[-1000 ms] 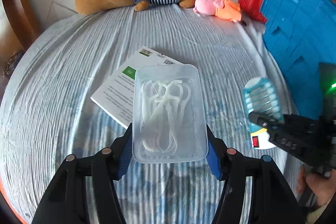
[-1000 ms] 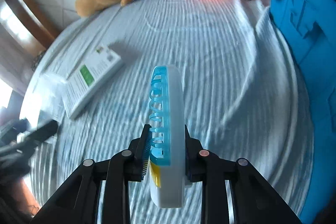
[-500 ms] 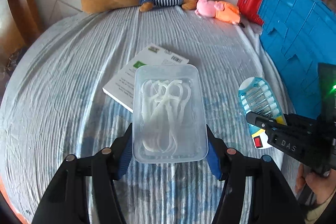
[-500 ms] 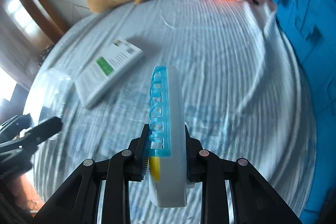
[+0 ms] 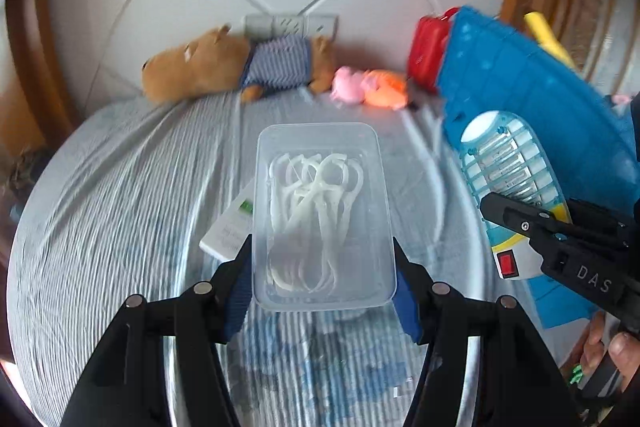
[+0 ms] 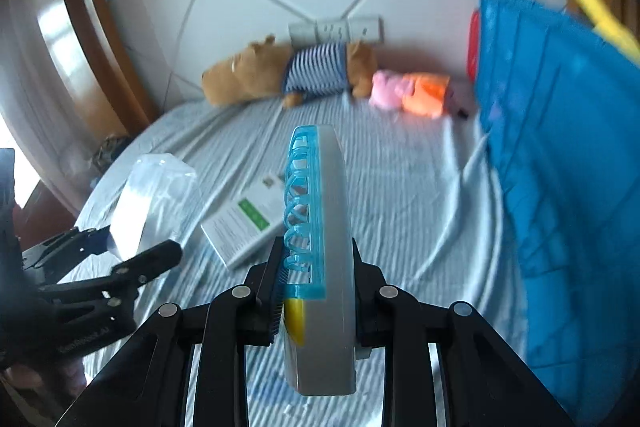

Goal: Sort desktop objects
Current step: 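Carry the floss case and mosquito lamp into the blue crate and release both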

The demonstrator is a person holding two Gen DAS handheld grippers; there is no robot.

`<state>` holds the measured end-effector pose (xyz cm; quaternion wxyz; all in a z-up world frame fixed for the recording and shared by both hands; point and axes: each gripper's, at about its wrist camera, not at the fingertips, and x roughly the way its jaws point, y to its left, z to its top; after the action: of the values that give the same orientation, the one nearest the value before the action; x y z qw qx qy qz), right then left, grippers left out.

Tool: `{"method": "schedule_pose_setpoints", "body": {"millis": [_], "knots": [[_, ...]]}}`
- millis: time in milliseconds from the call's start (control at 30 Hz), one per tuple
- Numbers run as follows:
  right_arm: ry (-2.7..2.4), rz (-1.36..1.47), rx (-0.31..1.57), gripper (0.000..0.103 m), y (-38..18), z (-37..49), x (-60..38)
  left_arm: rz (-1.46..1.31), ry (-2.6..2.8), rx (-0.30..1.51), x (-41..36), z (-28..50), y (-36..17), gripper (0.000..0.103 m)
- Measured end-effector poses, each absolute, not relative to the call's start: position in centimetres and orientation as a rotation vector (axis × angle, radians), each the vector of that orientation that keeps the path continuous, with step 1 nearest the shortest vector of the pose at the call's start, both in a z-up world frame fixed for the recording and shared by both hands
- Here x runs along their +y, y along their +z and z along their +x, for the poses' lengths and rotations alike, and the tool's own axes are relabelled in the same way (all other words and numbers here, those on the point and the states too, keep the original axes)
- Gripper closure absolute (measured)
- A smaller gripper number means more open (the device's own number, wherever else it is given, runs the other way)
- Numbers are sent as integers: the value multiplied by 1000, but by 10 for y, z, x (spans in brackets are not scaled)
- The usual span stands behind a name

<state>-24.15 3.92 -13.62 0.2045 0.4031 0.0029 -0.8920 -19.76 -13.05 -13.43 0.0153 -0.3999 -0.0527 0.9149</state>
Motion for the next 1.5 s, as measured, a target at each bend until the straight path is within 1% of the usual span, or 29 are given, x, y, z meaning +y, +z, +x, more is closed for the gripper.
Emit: {"method": "schedule_pose_setpoints", "body": {"millis": [200,333,533,667,767,900,1067,1167,1300,1500], "knots": [[-2588,980,-49,77,-71,-212,64,-1065,2812,-111,-108,-195,-80,44],[-2702,893,-55,77,-30,-192,96,-944,2770,-77,-78,-197,-40,44],[-2876,779,-103,77,15,-161,167,-802,2666,-25,-3,-205,9,44],[-2986,740,-128,77,35,-141,235,-734,2576,-4,68,-208,35,44],[-3024,766,-136,77,37,-135,281,-716,2520,33,122,-204,38,44],[-3080,801,-154,77,35,-131,346,-757,2462,81,192,-208,33,44],[-3136,889,-139,77,24,-139,403,-872,2467,135,241,-217,19,44],[-3106,978,-155,77,5,-152,426,-964,2458,158,254,-223,2,44],[-3022,1057,-182,77,-24,-162,434,-1089,2461,157,251,-229,-28,44],[-2953,1092,-200,77,-44,-165,430,-1088,2479,182,253,-225,-36,43]]}}
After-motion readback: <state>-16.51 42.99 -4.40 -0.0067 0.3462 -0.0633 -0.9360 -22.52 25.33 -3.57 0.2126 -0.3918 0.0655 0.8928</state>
